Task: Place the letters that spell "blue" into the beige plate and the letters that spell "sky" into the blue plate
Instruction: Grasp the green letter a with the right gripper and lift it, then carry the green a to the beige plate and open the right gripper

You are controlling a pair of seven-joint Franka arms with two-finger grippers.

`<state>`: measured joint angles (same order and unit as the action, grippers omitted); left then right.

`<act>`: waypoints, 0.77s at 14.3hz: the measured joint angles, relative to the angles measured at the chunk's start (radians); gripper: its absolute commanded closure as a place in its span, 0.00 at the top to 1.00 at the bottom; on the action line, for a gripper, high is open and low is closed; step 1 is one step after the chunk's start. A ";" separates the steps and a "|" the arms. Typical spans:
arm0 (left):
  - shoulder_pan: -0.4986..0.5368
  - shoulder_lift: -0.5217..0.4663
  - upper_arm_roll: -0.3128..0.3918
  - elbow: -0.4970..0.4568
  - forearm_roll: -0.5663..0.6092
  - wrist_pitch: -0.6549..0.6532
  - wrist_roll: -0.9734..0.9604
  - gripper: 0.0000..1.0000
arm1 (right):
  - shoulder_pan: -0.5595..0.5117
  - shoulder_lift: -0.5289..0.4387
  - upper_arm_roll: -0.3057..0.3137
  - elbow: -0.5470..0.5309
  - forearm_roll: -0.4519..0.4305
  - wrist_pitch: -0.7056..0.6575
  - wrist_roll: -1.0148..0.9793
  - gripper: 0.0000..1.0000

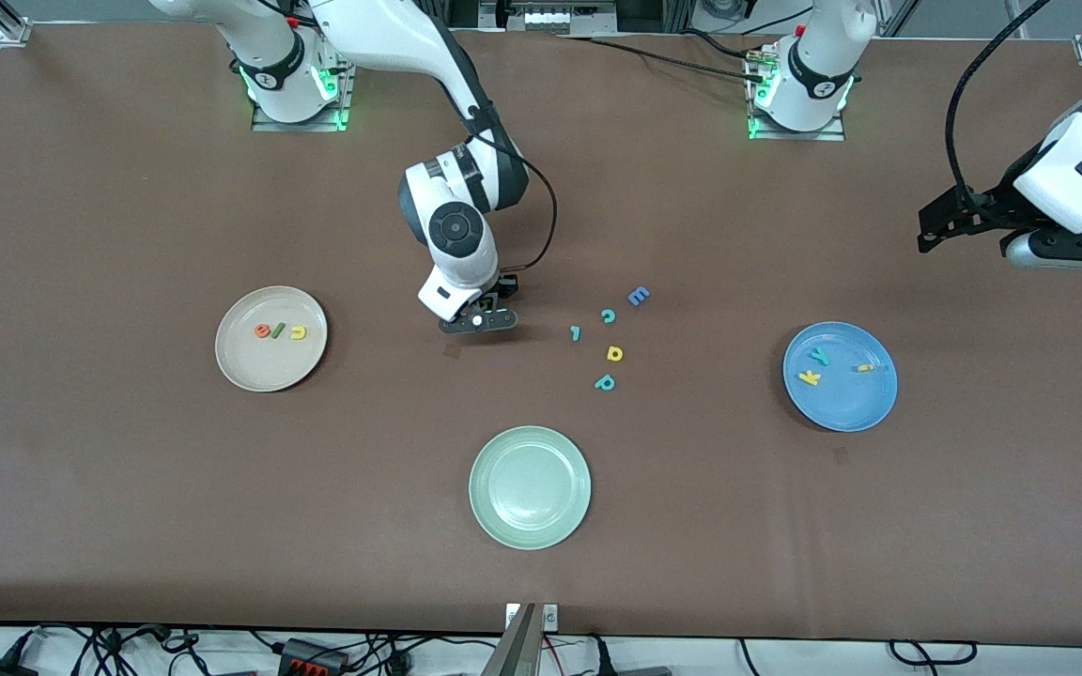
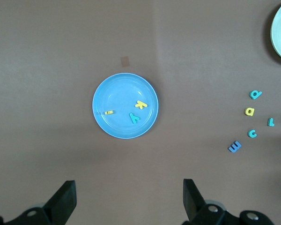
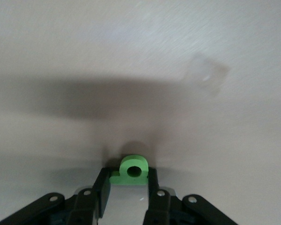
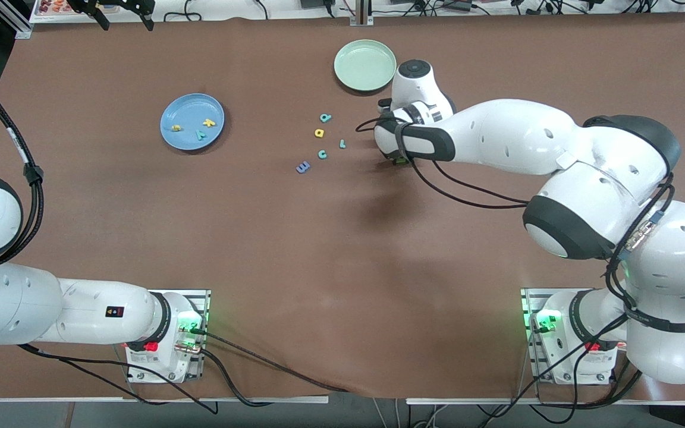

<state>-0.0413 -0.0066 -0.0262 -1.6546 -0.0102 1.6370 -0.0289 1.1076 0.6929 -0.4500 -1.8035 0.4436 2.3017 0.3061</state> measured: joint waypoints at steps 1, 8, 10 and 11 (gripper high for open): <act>0.000 0.000 0.000 0.000 0.000 0.000 0.000 1.00 | -0.002 -0.005 -0.028 0.000 0.000 -0.006 0.000 0.14; 0.000 0.000 0.000 0.001 0.000 0.000 0.000 1.00 | -0.032 -0.028 -0.337 -0.007 0.000 -0.263 -0.245 0.14; -0.001 0.000 -0.001 0.001 0.000 0.000 0.000 1.00 | -0.076 -0.033 -0.387 -0.018 0.000 -0.363 -0.351 0.14; -0.001 0.000 -0.001 0.001 0.000 -0.001 0.000 1.00 | -0.099 -0.034 -0.400 -0.029 0.000 -0.392 -0.400 0.14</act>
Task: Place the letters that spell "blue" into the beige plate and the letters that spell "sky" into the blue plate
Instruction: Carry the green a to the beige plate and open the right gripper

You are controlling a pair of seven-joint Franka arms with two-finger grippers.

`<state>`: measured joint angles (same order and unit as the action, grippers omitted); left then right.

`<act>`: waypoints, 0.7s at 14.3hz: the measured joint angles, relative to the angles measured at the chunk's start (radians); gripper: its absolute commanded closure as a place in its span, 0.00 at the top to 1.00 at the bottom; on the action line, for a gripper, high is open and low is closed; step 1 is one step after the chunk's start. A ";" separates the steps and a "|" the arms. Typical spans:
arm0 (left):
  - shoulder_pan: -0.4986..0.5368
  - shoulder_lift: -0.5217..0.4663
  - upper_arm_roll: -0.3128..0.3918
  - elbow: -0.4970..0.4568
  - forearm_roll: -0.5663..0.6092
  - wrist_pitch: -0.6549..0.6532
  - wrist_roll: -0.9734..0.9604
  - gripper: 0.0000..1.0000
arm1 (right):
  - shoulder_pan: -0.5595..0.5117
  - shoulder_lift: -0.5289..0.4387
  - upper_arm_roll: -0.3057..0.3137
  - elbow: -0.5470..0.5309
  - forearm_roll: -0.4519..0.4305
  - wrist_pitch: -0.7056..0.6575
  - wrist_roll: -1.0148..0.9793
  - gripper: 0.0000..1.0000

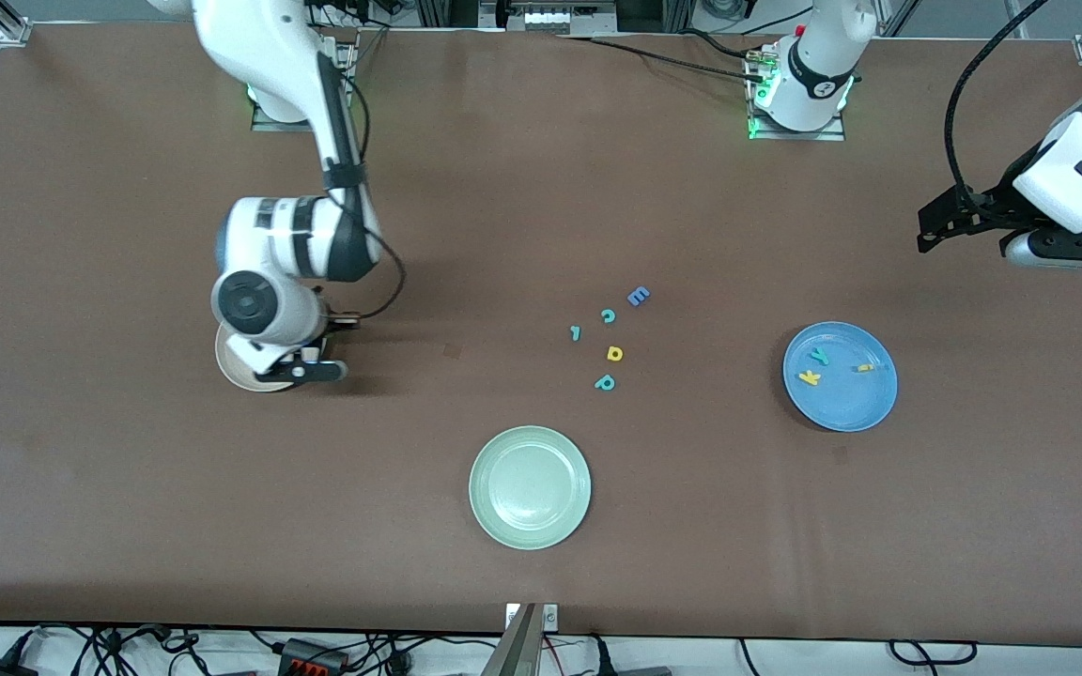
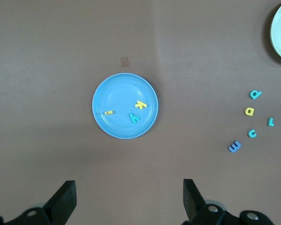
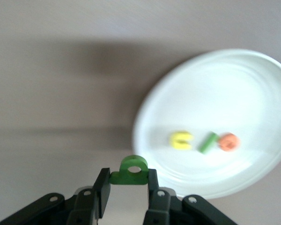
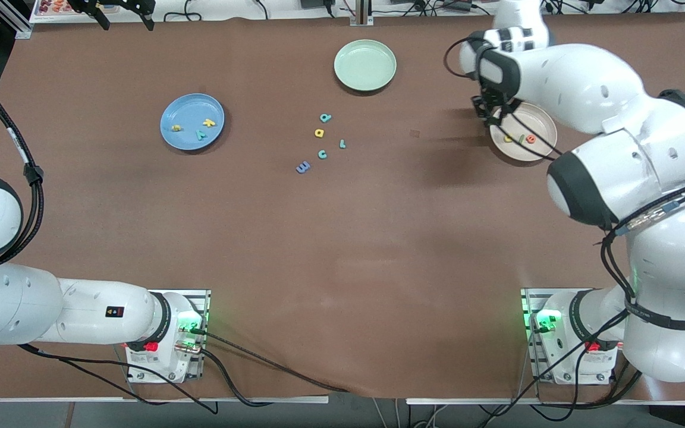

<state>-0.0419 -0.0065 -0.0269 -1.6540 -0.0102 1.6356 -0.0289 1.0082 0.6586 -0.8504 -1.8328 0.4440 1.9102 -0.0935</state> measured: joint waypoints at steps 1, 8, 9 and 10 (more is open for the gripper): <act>0.000 0.000 0.000 0.000 0.000 -0.001 0.000 1.00 | -0.016 0.000 -0.011 -0.019 0.000 -0.012 -0.048 0.14; -0.001 0.000 0.000 0.000 0.000 -0.004 0.000 1.00 | -0.064 0.002 -0.022 -0.107 0.008 -0.012 -0.192 0.39; -0.001 0.000 0.000 0.000 0.000 -0.004 0.000 1.00 | -0.064 0.002 -0.021 -0.108 0.016 -0.012 -0.194 0.99; -0.001 0.000 0.000 0.000 0.000 -0.005 0.000 1.00 | -0.064 0.003 -0.021 -0.108 0.029 -0.010 -0.196 1.00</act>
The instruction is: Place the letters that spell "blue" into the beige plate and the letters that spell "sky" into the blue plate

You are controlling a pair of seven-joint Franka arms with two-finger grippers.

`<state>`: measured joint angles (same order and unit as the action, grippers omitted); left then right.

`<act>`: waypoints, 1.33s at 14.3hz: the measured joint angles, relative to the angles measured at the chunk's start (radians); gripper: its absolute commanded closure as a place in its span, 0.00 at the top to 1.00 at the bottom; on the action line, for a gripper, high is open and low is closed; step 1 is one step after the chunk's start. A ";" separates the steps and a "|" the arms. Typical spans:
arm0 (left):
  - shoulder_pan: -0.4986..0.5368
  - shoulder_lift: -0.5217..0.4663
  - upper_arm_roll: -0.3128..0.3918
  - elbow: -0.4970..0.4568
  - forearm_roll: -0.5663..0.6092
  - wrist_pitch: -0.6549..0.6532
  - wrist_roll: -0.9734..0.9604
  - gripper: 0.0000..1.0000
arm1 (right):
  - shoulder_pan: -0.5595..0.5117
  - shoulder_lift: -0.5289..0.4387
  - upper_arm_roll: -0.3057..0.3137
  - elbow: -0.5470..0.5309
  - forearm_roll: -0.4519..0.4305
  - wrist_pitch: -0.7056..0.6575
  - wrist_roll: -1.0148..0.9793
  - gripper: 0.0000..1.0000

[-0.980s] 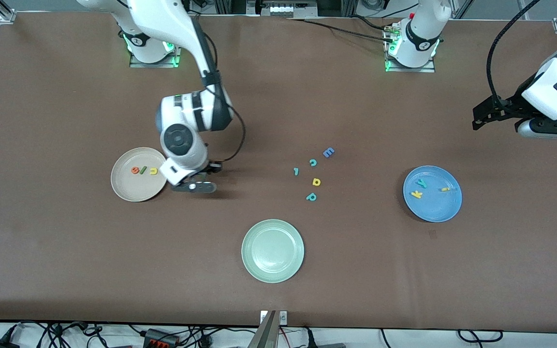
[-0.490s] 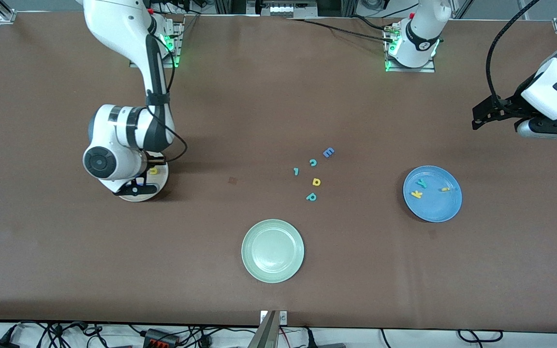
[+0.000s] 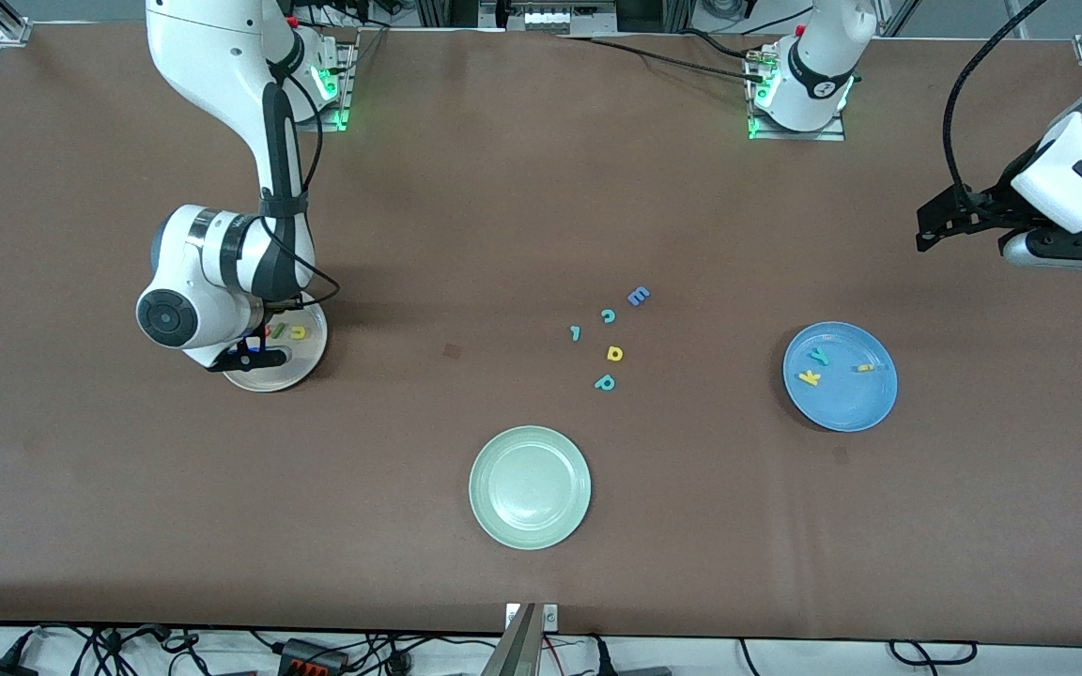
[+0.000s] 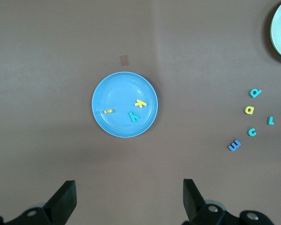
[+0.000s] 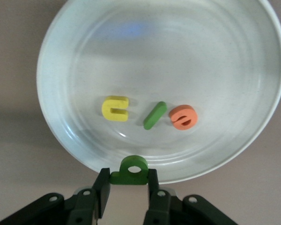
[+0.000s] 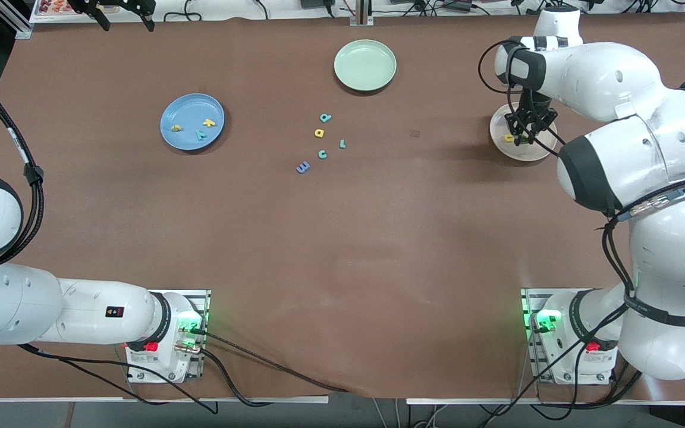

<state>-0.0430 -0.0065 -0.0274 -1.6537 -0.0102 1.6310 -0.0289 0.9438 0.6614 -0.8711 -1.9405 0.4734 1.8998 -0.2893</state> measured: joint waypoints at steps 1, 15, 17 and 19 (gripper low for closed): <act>0.000 0.000 0.000 0.000 0.000 0.000 0.000 1.00 | -0.001 0.000 0.000 0.000 0.020 0.003 0.000 1.00; -0.002 0.000 0.000 0.001 0.000 -0.005 0.000 1.00 | -0.022 -0.031 -0.152 0.378 0.102 -0.206 0.059 1.00; -0.002 0.000 0.000 0.001 0.000 -0.006 0.000 1.00 | -0.036 -0.028 -0.152 0.391 0.153 -0.209 0.059 1.00; -0.002 0.000 0.000 0.001 -0.001 -0.006 0.000 1.00 | -0.052 -0.027 -0.149 0.399 0.187 -0.220 0.066 1.00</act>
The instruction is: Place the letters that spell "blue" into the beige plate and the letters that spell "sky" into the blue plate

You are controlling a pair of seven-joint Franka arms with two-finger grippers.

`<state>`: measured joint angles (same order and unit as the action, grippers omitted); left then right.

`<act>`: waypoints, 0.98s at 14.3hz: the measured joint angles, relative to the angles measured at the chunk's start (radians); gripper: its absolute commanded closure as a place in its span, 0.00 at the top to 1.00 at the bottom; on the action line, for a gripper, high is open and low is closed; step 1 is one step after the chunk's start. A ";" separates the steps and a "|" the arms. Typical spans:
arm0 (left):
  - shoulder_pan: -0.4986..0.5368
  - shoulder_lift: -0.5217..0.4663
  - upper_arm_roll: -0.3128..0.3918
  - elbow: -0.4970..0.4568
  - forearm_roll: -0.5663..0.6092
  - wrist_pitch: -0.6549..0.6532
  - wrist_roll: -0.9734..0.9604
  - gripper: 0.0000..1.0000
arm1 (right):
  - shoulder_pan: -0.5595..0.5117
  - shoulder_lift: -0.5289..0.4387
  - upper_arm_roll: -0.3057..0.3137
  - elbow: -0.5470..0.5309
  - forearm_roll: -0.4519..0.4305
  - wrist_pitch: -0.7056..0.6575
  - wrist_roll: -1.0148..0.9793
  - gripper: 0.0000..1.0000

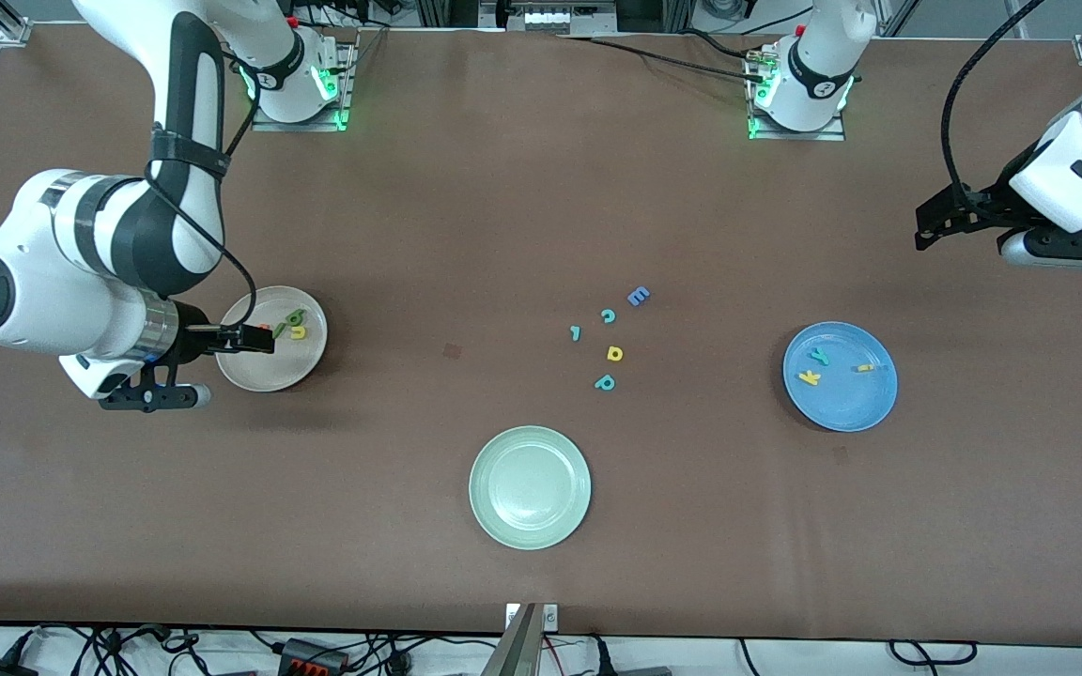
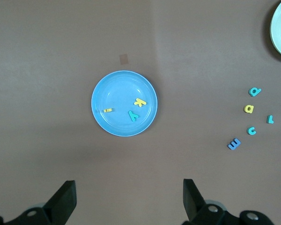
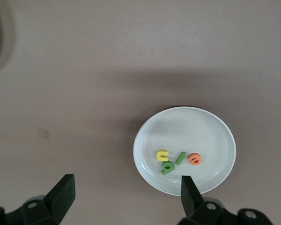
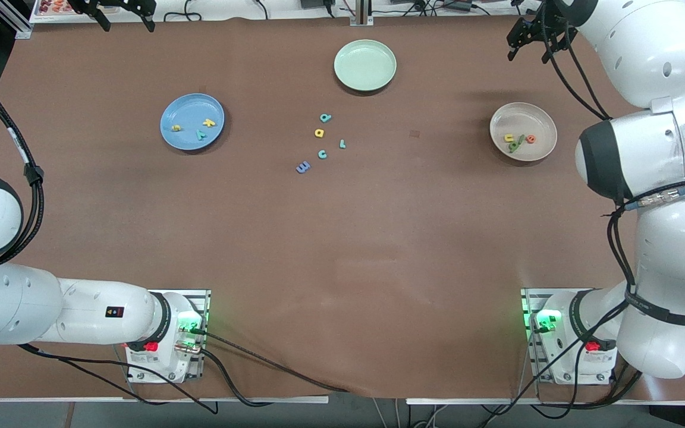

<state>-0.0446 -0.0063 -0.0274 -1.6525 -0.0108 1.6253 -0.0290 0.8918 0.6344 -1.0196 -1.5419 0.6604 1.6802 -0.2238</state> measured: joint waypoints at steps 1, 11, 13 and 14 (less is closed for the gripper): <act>0.000 0.000 0.000 0.000 0.000 0.000 0.000 1.00 | -0.006 -0.001 0.009 0.005 0.010 -0.002 0.027 1.00; 0.000 0.000 0.000 0.000 -0.001 0.000 0.000 1.00 | -0.557 -0.258 0.763 0.128 -0.446 0.021 0.311 1.00; 0.000 0.000 0.000 0.000 -0.001 0.000 0.000 1.00 | -0.691 -0.306 0.887 0.129 -0.545 0.026 0.309 1.00; 0.000 0.000 0.000 0.000 -0.001 0.000 0.000 1.00 | -0.726 -0.325 0.911 0.129 -0.571 0.027 0.306 1.00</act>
<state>-0.0447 -0.0062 -0.0273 -1.6521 -0.0114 1.6248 -0.0290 0.1659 0.3097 -0.1085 -1.4128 0.0893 1.7076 0.0826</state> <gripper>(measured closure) 0.000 0.000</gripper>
